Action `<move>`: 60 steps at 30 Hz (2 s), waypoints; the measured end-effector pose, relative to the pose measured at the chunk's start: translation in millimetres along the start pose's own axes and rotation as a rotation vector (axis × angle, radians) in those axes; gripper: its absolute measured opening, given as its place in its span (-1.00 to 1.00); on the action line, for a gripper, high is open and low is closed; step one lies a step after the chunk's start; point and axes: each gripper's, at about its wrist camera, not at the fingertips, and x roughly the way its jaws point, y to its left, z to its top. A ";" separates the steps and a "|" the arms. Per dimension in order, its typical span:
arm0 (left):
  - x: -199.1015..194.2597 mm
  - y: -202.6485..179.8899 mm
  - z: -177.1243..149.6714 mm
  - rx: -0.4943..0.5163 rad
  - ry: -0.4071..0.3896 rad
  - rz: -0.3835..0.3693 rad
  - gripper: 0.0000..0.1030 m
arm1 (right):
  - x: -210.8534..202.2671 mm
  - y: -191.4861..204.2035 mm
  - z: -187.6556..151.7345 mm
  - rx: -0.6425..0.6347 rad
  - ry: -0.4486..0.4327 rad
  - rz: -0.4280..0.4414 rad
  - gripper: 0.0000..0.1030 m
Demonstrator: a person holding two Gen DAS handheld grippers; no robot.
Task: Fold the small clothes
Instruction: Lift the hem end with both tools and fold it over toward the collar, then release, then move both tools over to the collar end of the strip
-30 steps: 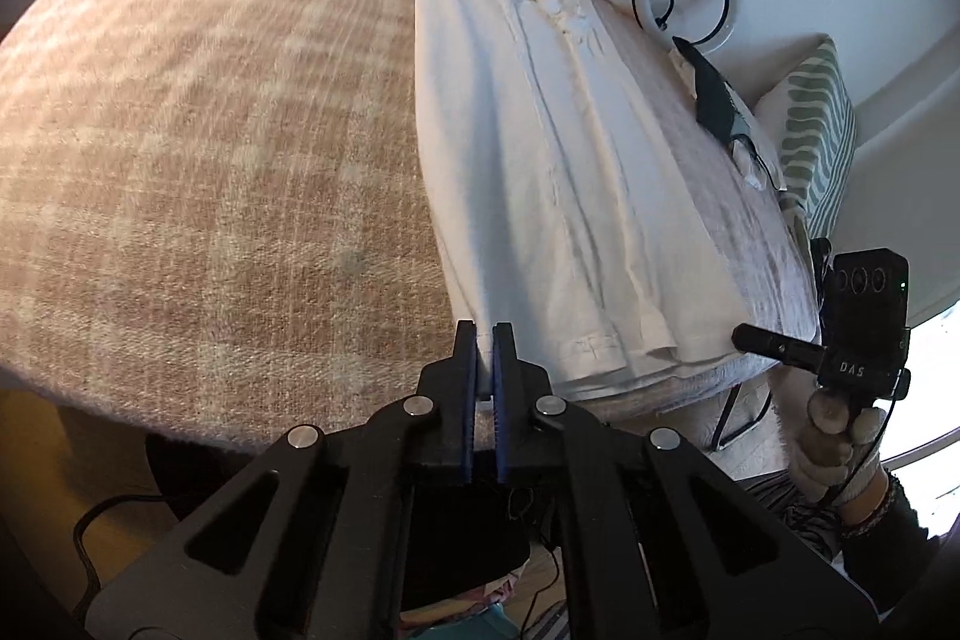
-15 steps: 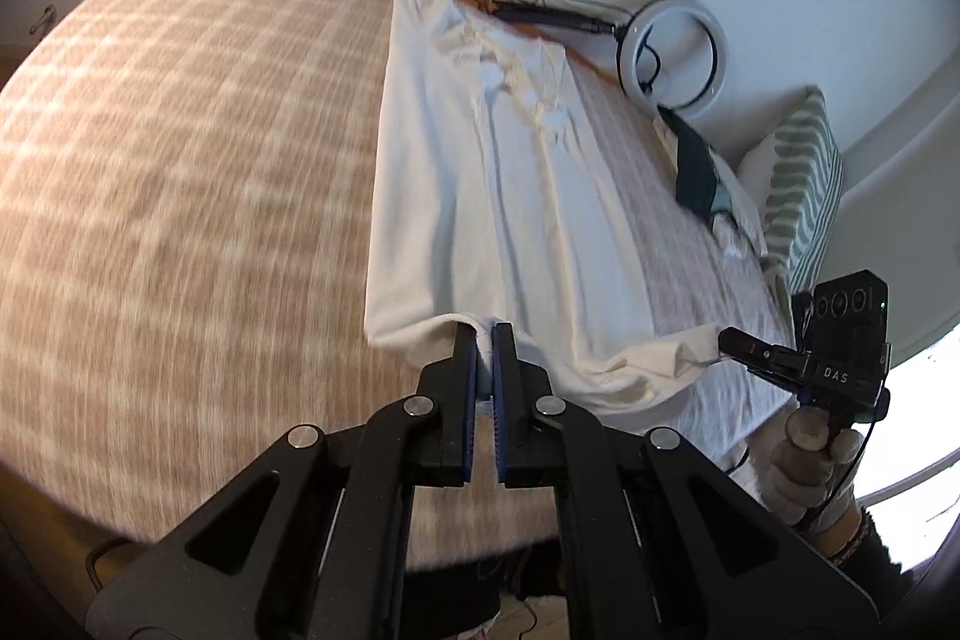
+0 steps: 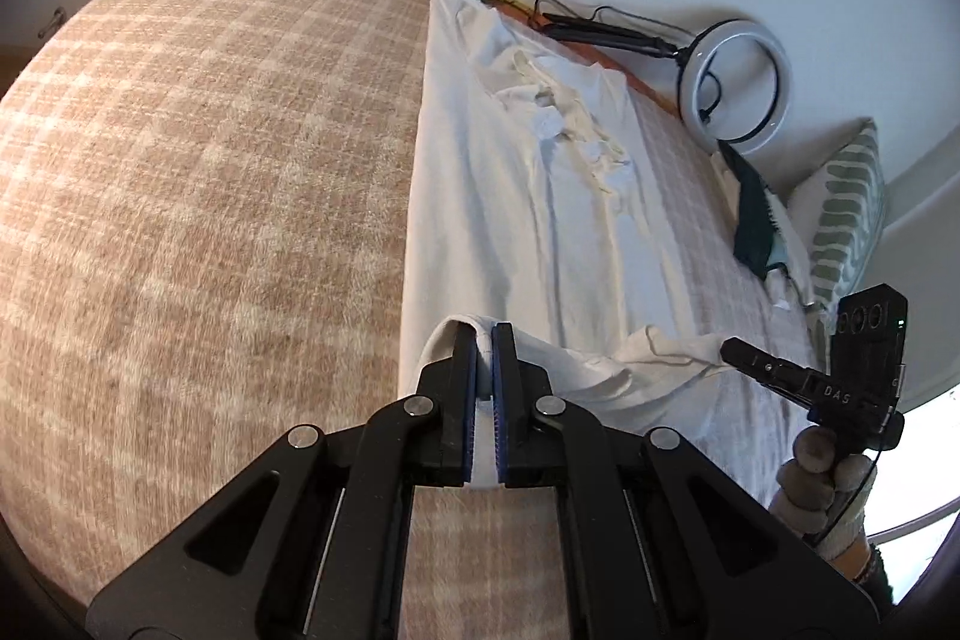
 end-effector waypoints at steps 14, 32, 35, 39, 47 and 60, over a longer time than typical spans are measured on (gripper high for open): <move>1.2 3.9 17.6 0.023 -0.069 0.057 -0.04 | -7.1 -24.2 12.7 0.027 -0.038 -0.135 -0.26; 4.9 5.0 9.0 0.150 -0.034 0.116 -0.21 | 15.0 25.4 -15.2 -0.364 0.057 -0.163 -0.14; 14.1 7.6 12.3 0.158 -0.005 0.113 -0.21 | 14.0 13.8 -11.5 -0.315 0.083 -0.115 -0.15; 22.3 3.4 11.1 0.198 0.013 0.108 -0.21 | -5.6 16.3 -11.5 -0.367 0.049 -0.132 -0.05; 34.0 -4.8 13.2 0.235 0.018 0.110 -0.24 | 9.7 4.4 -9.7 -0.435 0.045 -0.254 -0.13; 36.4 -6.5 15.0 0.242 -0.014 0.135 -0.97 | 23.2 5.5 7.6 -0.407 0.006 -0.246 -1.00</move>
